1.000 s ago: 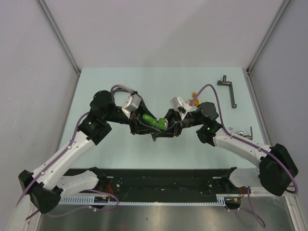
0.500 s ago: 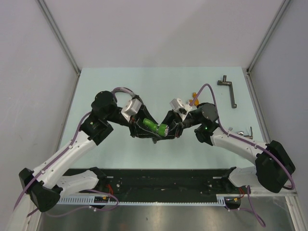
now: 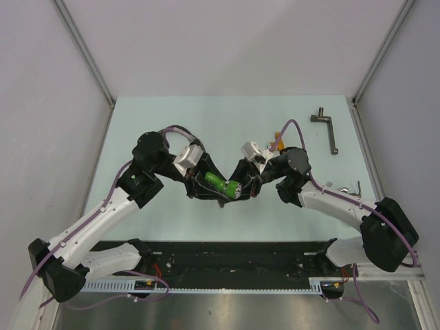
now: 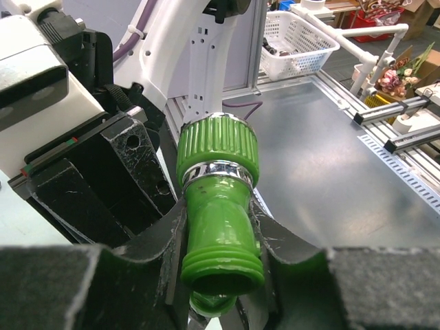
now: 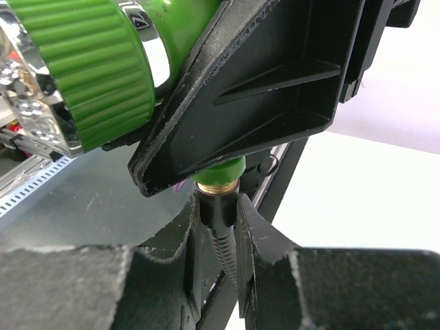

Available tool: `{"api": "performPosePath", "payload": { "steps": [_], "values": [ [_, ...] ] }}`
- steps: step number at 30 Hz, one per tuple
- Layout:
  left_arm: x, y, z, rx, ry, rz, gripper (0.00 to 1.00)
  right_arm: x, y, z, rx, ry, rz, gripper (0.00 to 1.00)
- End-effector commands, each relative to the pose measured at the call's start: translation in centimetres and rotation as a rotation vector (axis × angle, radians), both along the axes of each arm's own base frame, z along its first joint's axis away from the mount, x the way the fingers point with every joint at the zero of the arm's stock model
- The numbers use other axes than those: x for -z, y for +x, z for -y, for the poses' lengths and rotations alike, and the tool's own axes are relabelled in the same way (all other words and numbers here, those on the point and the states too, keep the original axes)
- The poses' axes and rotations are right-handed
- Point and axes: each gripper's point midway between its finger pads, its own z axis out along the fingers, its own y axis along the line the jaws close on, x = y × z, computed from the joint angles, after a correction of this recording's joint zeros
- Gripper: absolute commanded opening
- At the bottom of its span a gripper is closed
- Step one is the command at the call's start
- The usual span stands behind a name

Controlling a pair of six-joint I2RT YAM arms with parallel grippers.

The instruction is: Install the water faucets

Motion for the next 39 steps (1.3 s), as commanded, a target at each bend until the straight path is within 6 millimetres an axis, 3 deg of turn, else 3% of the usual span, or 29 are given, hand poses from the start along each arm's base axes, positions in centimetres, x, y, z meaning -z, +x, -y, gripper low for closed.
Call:
{"api": "performPosePath", "payload": {
  "steps": [1, 6, 14, 19, 20, 22, 23, 25, 26, 27, 29, 30, 32, 33, 36, 37, 39],
  "values": [
    [2.8, -1.0, -0.3, 0.048, 0.076, -0.083, 0.00, -6.4, 0.4, 0.3, 0.068, 0.213, 0.156, 0.25],
    [2.7, -0.5, -0.1, 0.010, 0.069, -0.077, 0.00, -6.2, 0.7, 0.2, 0.071, 0.206, 0.149, 0.41],
    [2.0, 2.5, -0.4, -0.178, 0.033, -0.087, 0.00, -5.7, 2.3, 0.5, 0.120, 0.178, 0.128, 0.56],
    [2.3, 7.4, -1.1, -0.435, 0.029, -0.180, 0.00, -4.7, 6.0, 0.6, 0.276, 0.119, 0.071, 0.68],
    [2.5, 8.3, -1.4, -0.482, 0.025, -0.201, 0.00, -3.0, 6.9, 0.4, 0.321, 0.041, 0.005, 0.70],
    [3.5, 11.1, -2.8, -0.644, 0.023, -0.272, 0.00, -2.0, 9.5, 0.2, 0.475, 0.012, 0.035, 0.74],
    [3.9, 12.2, -3.4, -0.705, 0.026, -0.296, 0.00, 0.0, 9.9, 0.1, 0.512, -0.075, -0.011, 0.75],
    [5.1, 15.0, -5.6, -0.879, 0.039, -0.369, 0.00, 1.5, 12.2, 0.1, 0.649, -0.141, 0.002, 0.75],
    [5.6, 15.8, -6.4, -0.934, 0.045, -0.393, 0.00, 4.2, 12.2, -0.4, 0.664, -0.240, -0.021, 0.75],
    [5.8, 17.0, -7.9, -1.016, 0.039, -0.413, 0.00, 5.5, 13.4, -0.4, 0.748, -0.291, -0.021, 0.75],
    [7.3, 18.5, -10.1, -1.162, 0.066, -0.462, 0.00, 8.4, 13.9, -0.8, 0.799, -0.405, -0.014, 0.75],
    [7.3, 18.8, -11.1, -1.215, 0.062, -0.455, 0.00, 10.6, 14.5, -1.4, 0.846, -0.474, -0.021, 0.75],
    [8.1, 19.5, -12.9, -1.328, 0.091, -0.426, 0.00, 12.7, 14.5, -2.1, 0.884, -0.564, -0.043, 0.74],
    [7.8, 19.3, -13.5, -1.356, 0.082, -0.407, 0.00, 15.0, 14.4, -2.9, 0.915, -0.633, -0.047, 0.73],
    [7.1, 19.0, -15.7, -1.464, 0.067, -0.339, 0.00, 17.2, 14.1, -4.6, 0.951, -0.699, -0.083, 0.73],
    [7.2, 19.0, -16.3, -1.490, 0.074, -0.314, 0.00, 19.7, 13.4, -5.1, 0.938, -0.773, -0.092, 0.72],
    [6.1, 18.6, -17.6, -1.553, 0.036, -0.271, 0.00, 20.7, 13.9, -5.7, 1.002, -0.804, -0.152, 0.72]
  ]
}}
